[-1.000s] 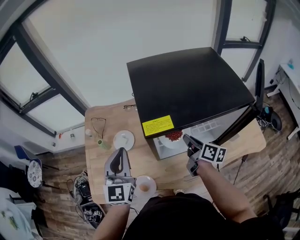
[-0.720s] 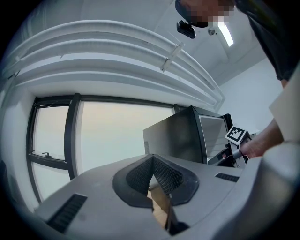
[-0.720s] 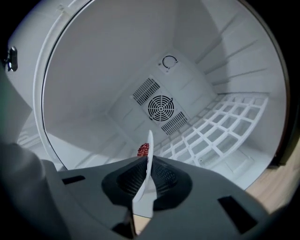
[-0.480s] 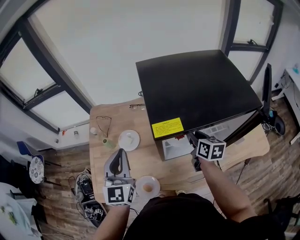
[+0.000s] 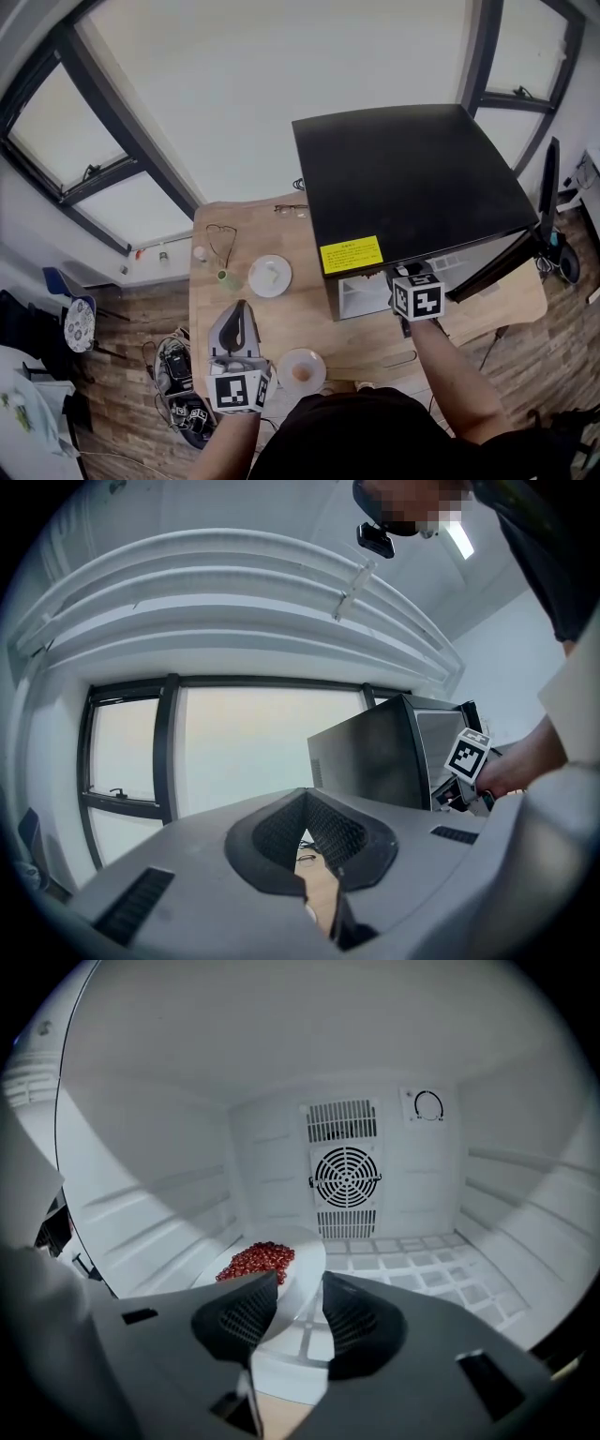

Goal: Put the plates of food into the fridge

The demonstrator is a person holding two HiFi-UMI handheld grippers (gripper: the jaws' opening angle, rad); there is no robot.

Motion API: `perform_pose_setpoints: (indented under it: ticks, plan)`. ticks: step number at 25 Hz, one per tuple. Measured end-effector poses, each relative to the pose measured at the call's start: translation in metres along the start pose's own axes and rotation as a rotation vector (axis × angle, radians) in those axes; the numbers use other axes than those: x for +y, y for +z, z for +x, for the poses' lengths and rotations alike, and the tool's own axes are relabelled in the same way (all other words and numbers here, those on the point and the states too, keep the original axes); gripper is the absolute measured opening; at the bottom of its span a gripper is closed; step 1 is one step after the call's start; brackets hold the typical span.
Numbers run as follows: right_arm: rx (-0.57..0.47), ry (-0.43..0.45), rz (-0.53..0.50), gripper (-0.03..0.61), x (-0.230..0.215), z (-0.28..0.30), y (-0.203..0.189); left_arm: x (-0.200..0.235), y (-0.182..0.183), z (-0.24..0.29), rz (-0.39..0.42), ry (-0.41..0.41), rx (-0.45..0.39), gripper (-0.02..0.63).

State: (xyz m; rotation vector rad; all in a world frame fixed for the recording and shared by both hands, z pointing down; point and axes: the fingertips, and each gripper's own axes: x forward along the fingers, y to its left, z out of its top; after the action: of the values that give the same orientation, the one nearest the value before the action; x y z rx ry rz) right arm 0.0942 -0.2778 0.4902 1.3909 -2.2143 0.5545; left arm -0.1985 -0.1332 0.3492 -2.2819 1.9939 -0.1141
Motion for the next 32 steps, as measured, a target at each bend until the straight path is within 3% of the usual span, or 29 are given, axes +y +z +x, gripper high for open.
perform_pose_setpoints:
  ticks: [8, 16, 23, 32]
  plan:
    - [-0.014, -0.012, -0.027, 0.156, -0.01, -0.002, -0.001, -0.01, 0.007, -0.007, -0.003, 0.033, -0.008, 0.003]
    - [-0.224, 0.017, -0.023, 0.155, -0.005, -0.029, 0.026, -0.021, 0.011, -0.023, 0.032, 0.091, 0.001, 0.003]
    - [-0.323, 0.032, -0.028, 0.155, -0.012, -0.045, 0.044, -0.022, 0.006, -0.041, 0.009, 0.154, 0.007, 0.003]
    - [-0.397, -0.009, -0.023, 0.123, 0.03, -0.082, 0.028, 0.01, -0.002, -0.06, -0.001, 0.108, -0.008, 0.003]
